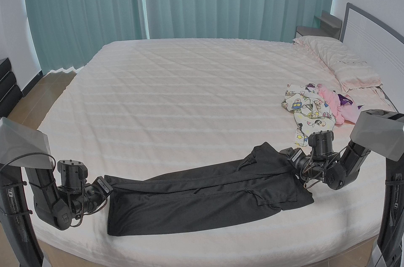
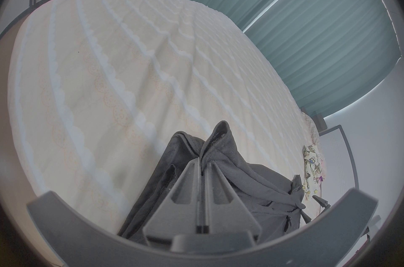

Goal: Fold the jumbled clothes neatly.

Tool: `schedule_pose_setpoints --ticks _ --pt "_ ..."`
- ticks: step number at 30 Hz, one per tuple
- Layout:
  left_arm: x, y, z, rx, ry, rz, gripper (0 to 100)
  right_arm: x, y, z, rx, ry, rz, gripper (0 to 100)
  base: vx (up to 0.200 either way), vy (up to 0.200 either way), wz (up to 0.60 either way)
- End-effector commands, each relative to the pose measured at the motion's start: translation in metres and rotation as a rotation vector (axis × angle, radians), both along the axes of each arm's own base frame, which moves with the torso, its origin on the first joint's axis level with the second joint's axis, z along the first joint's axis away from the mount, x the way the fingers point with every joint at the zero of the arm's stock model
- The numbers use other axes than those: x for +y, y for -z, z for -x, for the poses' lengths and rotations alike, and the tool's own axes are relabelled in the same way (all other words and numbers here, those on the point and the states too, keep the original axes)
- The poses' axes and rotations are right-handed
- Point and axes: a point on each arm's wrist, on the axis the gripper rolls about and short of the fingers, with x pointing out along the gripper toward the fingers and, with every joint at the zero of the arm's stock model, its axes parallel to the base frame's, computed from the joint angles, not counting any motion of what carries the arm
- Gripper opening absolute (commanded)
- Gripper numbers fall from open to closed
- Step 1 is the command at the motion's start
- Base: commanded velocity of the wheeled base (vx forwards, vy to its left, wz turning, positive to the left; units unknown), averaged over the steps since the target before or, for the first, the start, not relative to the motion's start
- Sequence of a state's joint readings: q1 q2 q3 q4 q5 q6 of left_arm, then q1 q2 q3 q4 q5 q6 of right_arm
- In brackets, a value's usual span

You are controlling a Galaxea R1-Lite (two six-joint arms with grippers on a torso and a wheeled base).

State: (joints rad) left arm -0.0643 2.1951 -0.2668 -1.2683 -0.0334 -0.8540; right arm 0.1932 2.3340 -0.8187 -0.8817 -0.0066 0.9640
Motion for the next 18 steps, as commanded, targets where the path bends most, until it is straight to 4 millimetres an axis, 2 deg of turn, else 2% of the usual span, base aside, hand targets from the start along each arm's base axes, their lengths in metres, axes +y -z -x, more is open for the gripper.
schedule_pose_setpoints --ticks 1,5,18 --pt "0.0 -0.001 0.0 -0.005 0.0 0.001 0 0.004 0.012 -0.007 0.01 -0.009 0.011 0 0.0 0.0 0.0" --pt "0.0 -0.001 0.0 -0.005 -0.001 0.0 0 0.004 0.017 -0.014 -0.002 -0.026 0.047 0 0.0 0.0 0.0" --pt "0.001 0.001 0.001 0.005 -0.001 -0.007 0 0.0 0.015 0.002 0.022 0.009 0.12 0 0.0 0.0 0.0"
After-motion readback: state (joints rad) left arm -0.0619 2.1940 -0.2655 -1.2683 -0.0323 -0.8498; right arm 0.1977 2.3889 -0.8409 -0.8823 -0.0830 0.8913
